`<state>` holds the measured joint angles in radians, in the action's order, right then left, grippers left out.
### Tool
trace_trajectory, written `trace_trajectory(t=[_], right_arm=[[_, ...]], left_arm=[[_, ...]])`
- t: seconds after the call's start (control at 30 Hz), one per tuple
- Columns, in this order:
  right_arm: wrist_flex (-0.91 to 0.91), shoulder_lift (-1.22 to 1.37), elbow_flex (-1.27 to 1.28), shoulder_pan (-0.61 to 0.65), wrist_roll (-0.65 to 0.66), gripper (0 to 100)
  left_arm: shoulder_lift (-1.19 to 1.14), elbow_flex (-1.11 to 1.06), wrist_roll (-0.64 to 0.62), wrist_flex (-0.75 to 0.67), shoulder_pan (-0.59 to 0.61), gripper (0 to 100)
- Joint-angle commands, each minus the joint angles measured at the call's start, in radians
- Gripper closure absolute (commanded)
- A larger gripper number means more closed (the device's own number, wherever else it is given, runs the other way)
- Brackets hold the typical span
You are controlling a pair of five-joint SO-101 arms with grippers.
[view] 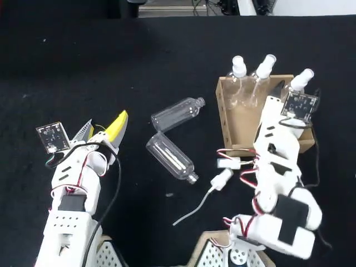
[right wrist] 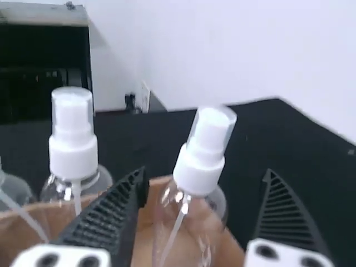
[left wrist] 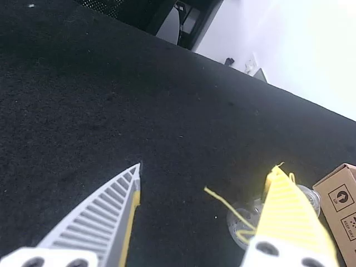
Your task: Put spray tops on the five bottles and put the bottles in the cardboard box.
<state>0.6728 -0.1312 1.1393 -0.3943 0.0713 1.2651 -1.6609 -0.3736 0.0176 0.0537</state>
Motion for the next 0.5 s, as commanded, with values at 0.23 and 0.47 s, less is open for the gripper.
trace_trajectory(t=[0.23,0.47], right_arm=[[-0.959,-0.251,-0.285,-0.009,0.011,87.2],[-1.082,-0.209,-0.384,-0.058,0.011,98.7]], left_arm=[[0.009,-0.004,0.008,-0.018,-0.012,67],[0.009,-0.004,0.008,-0.018,-0.012,67]])
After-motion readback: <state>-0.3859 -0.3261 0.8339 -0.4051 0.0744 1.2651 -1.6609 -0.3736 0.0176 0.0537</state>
